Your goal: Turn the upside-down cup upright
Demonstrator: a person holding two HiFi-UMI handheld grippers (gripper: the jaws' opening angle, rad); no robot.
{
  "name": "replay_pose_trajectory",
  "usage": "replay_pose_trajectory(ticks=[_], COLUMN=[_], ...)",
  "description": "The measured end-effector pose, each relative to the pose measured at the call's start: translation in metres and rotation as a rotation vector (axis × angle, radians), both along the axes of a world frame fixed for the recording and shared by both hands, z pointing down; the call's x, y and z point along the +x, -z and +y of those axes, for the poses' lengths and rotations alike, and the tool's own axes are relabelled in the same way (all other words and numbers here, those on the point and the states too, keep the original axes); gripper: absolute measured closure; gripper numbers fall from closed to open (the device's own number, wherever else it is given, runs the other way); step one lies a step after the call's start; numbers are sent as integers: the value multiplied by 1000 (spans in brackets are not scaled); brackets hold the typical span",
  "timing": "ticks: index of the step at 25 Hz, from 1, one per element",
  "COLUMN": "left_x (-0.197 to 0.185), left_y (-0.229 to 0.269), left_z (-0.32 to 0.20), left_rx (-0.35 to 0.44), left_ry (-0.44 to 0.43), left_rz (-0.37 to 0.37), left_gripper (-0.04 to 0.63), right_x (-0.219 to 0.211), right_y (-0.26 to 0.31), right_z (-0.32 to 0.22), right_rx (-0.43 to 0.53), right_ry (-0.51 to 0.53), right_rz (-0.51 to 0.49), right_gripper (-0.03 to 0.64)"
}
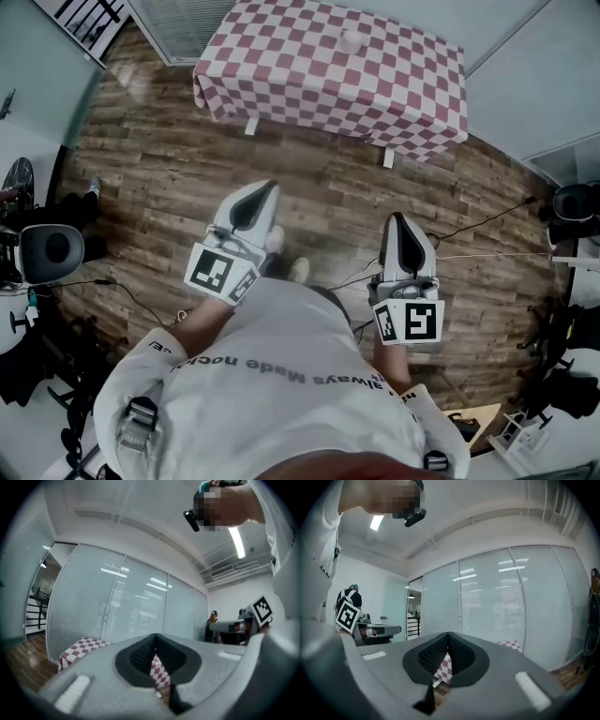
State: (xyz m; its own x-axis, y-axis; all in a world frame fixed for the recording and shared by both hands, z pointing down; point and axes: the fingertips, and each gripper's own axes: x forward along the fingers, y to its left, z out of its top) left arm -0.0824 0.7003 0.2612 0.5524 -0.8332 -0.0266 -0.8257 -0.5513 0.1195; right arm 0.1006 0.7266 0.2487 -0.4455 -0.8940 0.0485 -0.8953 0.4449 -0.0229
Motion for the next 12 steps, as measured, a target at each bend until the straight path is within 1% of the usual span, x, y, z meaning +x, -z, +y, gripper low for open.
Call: replay_pose_trajectory(ticks=[7,12], left_x=[-4,-15], left_y=[-7,-14], left_z=[-30,-70], left_rx=[-22,-31], left_ry=[3,0], left_rz=[13,19], left_gripper=[594,594], right_x=[-9,-25], right_y=[-4,-10], right_z=[-32,-71], right_rx=[-14,-25], right_ry=[21,33], right_rz=[8,12], right_gripper=[617,617])
